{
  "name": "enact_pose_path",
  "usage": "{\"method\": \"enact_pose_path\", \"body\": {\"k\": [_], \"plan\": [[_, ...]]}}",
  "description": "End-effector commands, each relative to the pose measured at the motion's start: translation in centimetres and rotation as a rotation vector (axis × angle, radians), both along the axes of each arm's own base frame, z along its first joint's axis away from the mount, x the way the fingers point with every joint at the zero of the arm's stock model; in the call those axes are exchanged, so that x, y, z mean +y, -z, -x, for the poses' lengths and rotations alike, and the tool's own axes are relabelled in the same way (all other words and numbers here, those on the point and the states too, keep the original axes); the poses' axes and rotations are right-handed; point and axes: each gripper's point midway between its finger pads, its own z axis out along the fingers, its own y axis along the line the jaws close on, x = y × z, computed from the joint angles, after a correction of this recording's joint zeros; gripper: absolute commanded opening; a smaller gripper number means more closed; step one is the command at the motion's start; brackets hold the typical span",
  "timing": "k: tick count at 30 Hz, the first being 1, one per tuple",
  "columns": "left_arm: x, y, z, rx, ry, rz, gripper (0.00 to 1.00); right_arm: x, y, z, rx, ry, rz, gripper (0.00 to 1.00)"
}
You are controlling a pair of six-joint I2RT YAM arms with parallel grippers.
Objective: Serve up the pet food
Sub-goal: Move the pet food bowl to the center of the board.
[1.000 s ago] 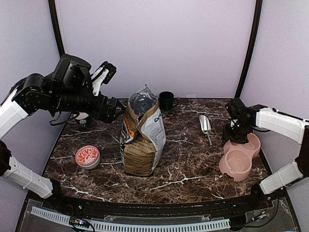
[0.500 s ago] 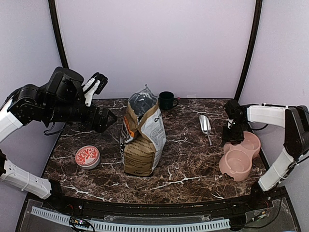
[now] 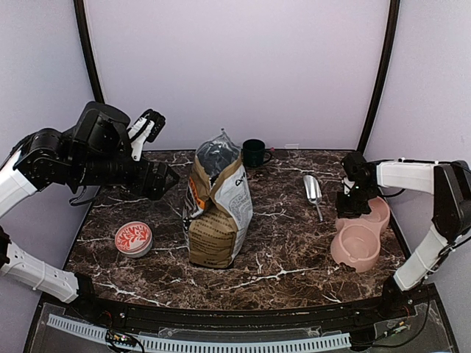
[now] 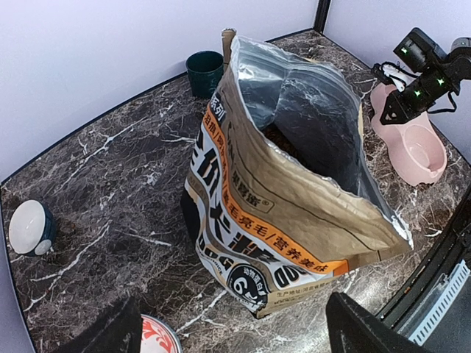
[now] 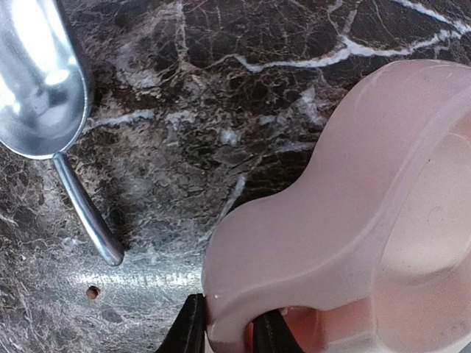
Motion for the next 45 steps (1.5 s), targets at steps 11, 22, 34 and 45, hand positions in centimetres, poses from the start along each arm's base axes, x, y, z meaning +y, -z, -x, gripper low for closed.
{"method": "enact_pose_path", "body": {"k": [11, 22, 34, 45], "plan": [[-0.8, -0.4, -0.5, 0.000, -0.007, 0.018, 0.87, 6.4, 0.3, -0.6, -0.037, -0.266, -0.066, 0.07], [-0.9, -0.9, -0.8, -0.010, -0.015, 0.021, 0.86, 12.6, -0.2, -1.1, -0.103, -0.494, -0.122, 0.05], [-0.9, -0.7, -0.7, -0.004, -0.016, 0.020, 0.86, 16.7, -2.5, -0.3, -0.138, -0.539, -0.240, 0.05], [-0.3, -0.6, -0.2, 0.005, -0.018, 0.042, 0.85, 14.8, -1.7, 3.2, -0.038, -0.389, -0.195, 0.05]]}}
